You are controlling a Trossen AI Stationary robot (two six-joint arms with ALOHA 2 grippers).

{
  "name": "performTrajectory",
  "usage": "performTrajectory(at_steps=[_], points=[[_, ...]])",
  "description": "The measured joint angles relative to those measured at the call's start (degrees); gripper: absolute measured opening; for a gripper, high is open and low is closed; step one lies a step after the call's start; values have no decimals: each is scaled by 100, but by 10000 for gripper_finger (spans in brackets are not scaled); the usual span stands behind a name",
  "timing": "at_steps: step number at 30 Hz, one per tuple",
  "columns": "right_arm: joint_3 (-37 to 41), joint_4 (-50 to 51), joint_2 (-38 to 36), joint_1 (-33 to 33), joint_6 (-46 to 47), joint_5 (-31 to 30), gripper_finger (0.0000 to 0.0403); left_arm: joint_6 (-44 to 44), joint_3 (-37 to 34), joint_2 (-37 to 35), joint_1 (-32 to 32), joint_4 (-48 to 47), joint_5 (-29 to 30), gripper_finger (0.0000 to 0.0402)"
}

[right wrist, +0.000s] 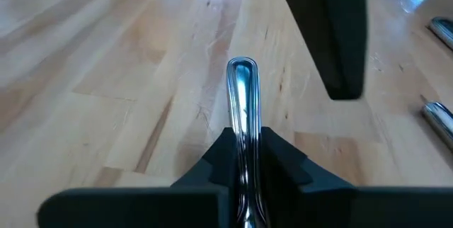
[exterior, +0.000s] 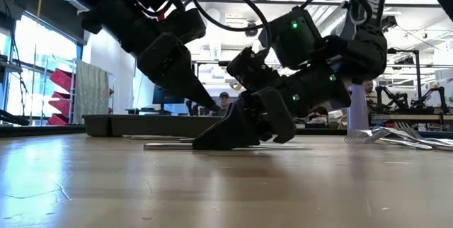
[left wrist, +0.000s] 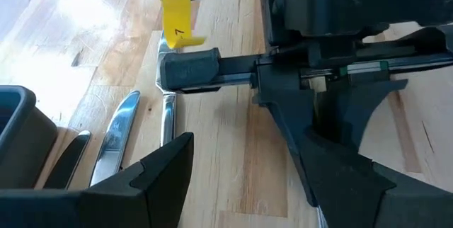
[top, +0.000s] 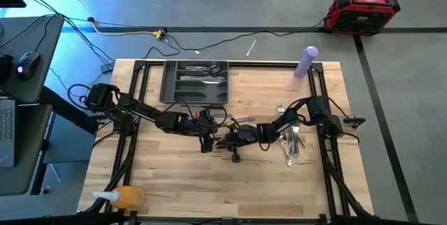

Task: Sort silverware
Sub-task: Put the silver knife into the organizing bin

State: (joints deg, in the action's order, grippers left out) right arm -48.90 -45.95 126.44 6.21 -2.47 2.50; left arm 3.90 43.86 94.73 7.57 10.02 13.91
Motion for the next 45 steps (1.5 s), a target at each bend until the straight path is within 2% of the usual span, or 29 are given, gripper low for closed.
performTrajectory(at_steps=[14, 22, 29, 40, 45], points=[[78, 763, -885, -159, -300, -391, 21, 44, 2, -222, 0, -161, 73, 241], [104, 826, -1117, -218, -298, -361, 21, -17, 2, -222, 4, -466, -241, 241], [104, 804, -1137, -213, -312, -295, 20, -841, 2, -173, 93, -668, -574, 241], [95, 804, -1144, -211, -296, -269, 20, -978, 0, 378, 188, -661, 146, 240], [95, 804, -1146, -211, -296, -269, 20, -886, 92, 388, 176, -623, 217, 205]])
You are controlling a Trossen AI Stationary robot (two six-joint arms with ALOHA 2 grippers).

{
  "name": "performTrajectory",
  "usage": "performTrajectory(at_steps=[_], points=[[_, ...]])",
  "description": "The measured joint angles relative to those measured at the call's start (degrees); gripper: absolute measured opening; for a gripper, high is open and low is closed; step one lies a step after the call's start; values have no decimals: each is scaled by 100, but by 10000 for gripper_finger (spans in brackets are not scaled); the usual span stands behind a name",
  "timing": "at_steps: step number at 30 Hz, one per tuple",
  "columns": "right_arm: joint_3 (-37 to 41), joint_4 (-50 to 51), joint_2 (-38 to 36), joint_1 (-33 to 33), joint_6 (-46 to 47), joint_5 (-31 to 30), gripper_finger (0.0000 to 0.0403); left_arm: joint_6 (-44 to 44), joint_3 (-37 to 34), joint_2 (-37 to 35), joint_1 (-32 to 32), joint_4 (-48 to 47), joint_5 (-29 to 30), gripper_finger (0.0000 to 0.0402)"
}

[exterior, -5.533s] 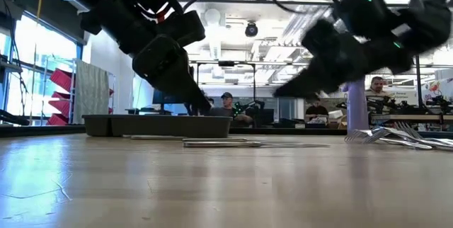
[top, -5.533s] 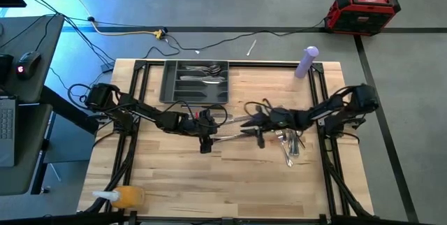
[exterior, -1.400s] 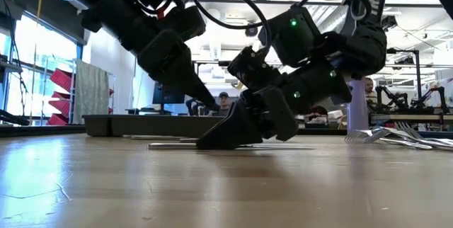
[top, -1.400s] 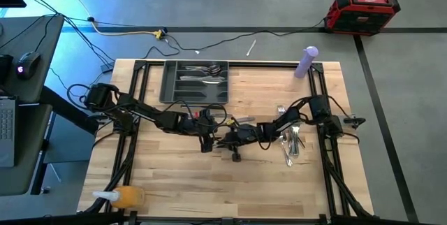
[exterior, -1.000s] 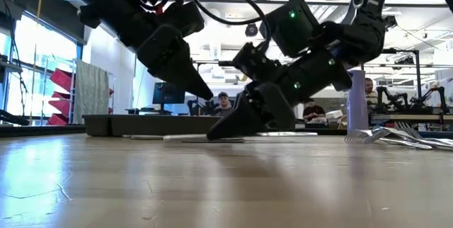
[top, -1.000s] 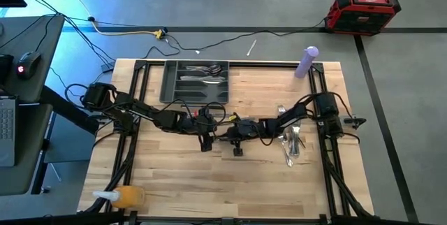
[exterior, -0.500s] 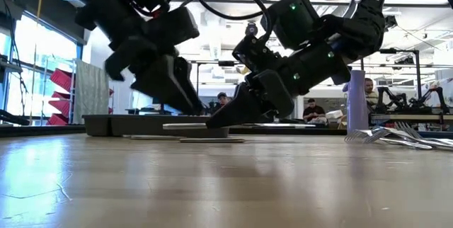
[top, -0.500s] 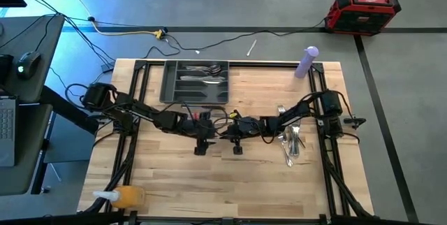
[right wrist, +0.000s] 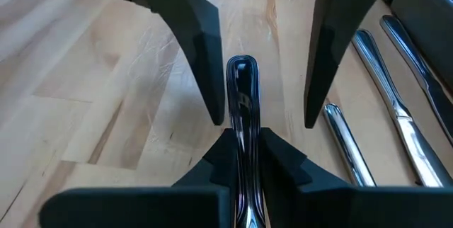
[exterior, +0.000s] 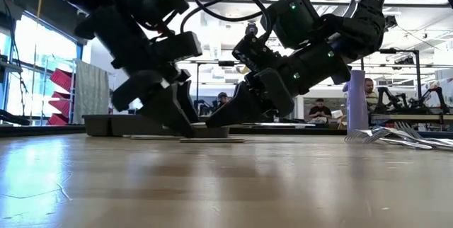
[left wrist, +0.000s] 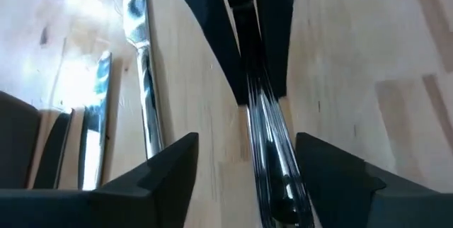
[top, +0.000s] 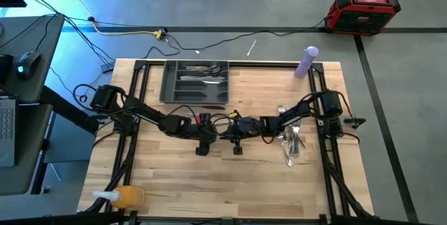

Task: Sort silverware
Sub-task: Put the silver knife into the organizing bin

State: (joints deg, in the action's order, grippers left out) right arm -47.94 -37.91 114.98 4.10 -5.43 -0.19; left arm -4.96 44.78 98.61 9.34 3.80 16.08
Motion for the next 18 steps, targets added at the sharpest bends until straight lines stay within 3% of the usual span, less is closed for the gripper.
performTrajectory(at_steps=[9, 18], points=[[-7, 2, -2, -4, 33, -86, 20, 291, 69, 0, -223, -88, -488, 41], [-7, 7, -13, -4, -3, -116, 20, 296, 69, -2, -224, -102, -432, 40]])
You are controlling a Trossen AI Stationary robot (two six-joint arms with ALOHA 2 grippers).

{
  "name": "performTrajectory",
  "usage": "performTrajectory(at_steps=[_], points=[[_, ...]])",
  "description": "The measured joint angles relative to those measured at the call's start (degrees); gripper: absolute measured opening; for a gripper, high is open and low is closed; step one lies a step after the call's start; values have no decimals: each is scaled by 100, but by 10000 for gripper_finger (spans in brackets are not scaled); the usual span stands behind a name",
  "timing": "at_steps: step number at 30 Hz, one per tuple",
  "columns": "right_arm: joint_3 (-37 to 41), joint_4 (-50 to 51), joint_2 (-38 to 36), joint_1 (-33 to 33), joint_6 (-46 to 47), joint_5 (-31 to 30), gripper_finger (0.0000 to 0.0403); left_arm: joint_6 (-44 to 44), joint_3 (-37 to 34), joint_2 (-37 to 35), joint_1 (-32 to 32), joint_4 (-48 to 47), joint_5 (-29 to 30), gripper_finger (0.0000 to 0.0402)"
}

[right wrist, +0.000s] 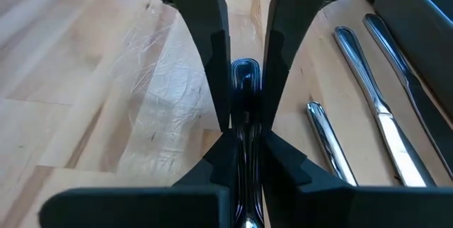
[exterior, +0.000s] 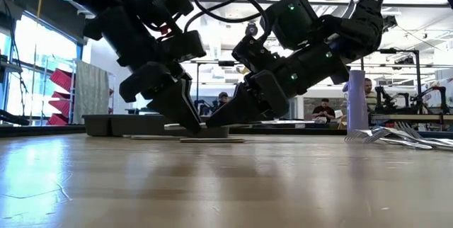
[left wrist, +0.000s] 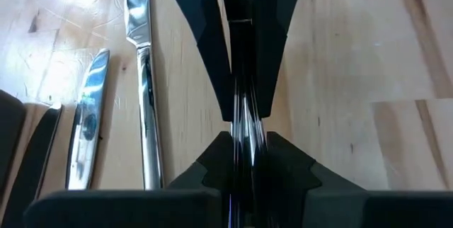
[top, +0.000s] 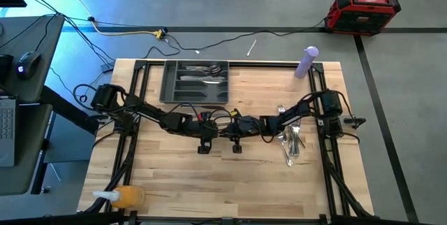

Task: Sort silverware
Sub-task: Put the silver knife into the organizing bin

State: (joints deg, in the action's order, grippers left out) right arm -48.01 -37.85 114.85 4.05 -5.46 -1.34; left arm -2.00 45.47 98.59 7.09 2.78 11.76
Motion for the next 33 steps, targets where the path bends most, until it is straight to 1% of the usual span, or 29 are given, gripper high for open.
performTrajectory(at_steps=[1, 3, 9, 12, 14, 17, 19, 22, 25, 29, 31, 33], points=[[0, 2, -7, 0, 2, -7, 21, 0, 0, 0, 0, -1, 1, 40], [0, 4, -20, -4, 1, -44, 38, -14, 0, -1, 0, 1, 42, 40], [-7, -53, -59, 0, -106, -251, 111, -46, -17, 6, 0, -118, 58, 40], [-7, 66, -270, 0, -169, -274, 145, -42, -11, 2, 0, -127, 58, 40], [-7, 341, -557, 0, -276, -355, 165, -36, -11, 4, 0, -162, 84, 40], [4, 963, -1175, 0, -521, -755, 183, -16, -11, 3, 0, -149, 94, 40], [11, 1362, -1687, 38, -664, -1038, 185, 36, -11, -7, 0, -196, 98, 40], [11, 2035, -2461, 97, -855, -1487, 182, 100, 21, -270, -37, -450, 123, 40], [11, 2541, -3119, 142, -965, -1820, 175, 68, 280, -828, -138, -1251, 391, 40], [11, 3240, -3820, 241, -1006, -2131, 164, -344, 843, -1636, -404, -2931, 1200, 40], [11, 3539, -4119, 303, -1004, -2247, 159, -657, 1145, -1972, -646, -3679, 1364, 40], [11, 3694, -4334, 365, -1006, -2281, 155, -1071, 1422, -2185, -1005, -4184, 1400, 40]])
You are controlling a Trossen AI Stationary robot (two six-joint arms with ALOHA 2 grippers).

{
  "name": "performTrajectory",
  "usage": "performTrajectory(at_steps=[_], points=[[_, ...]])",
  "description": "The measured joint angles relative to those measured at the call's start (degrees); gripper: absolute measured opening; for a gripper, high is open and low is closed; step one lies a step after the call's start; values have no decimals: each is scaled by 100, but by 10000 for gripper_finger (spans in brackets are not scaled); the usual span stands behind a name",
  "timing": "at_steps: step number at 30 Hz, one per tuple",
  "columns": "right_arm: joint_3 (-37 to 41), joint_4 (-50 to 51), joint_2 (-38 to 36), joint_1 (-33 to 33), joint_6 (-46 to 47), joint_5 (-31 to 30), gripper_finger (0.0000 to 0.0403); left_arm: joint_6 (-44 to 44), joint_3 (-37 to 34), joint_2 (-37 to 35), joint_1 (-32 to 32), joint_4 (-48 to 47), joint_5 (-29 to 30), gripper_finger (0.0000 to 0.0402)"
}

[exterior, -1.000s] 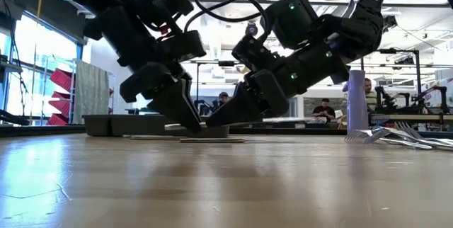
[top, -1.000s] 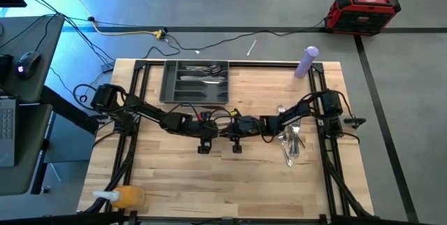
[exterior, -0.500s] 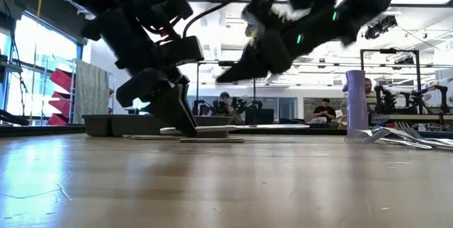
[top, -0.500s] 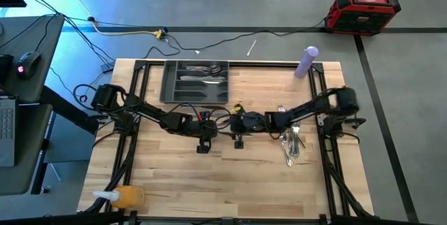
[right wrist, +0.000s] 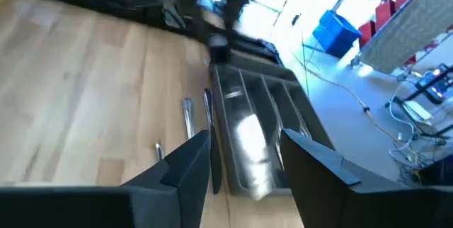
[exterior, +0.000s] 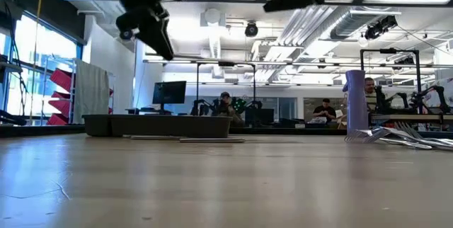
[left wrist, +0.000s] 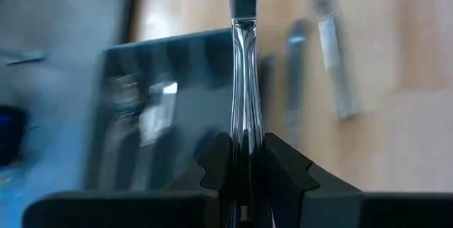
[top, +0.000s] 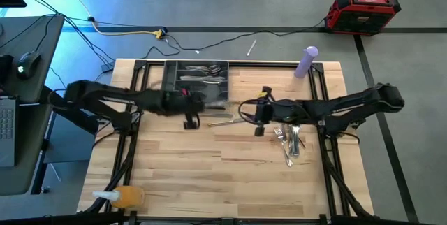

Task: Sort silverware
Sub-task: Put the silver knife into the organizing bin

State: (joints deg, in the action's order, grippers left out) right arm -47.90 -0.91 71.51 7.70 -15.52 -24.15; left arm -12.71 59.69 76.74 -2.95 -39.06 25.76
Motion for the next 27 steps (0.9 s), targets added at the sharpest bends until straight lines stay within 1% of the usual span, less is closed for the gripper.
performTrajectory(at_steps=[4, 8, 11, 13, 17, 20, 24, 27], points=[[0, 55, -158, 79, -31, -6, 149, -962, 427, -67, -1001, -709, -74, 40], [1, 90, -164, 101, -81, -8, 148, -2175, 475, -3, -1990, -956, -354, 40], [4, 119, -164, 106, -51, -8, 148, -2530, 482, 84, -2636, -888, -940, 40], [4, 121, -164, 109, -45, -10, 148, -2686, 482, 202, -2969, -933, -1051, 40], [4, 119, -164, 109, -43, 29, 148, -3081, 482, 544, -3372, -894, -1051, 40], [4, 116, -162, 109, -41, 36, 148, -3107, 482, 909, -3539, -783, -1038, 40], [4, 116, -160, 109, 5, 41, 148, -3151, 480, 1417, -3640, -536, -610, 47], [4, 123, -160, 109, 5, 45, 148, -3277, 480, 1737, -3658, -328, -528, 52]])
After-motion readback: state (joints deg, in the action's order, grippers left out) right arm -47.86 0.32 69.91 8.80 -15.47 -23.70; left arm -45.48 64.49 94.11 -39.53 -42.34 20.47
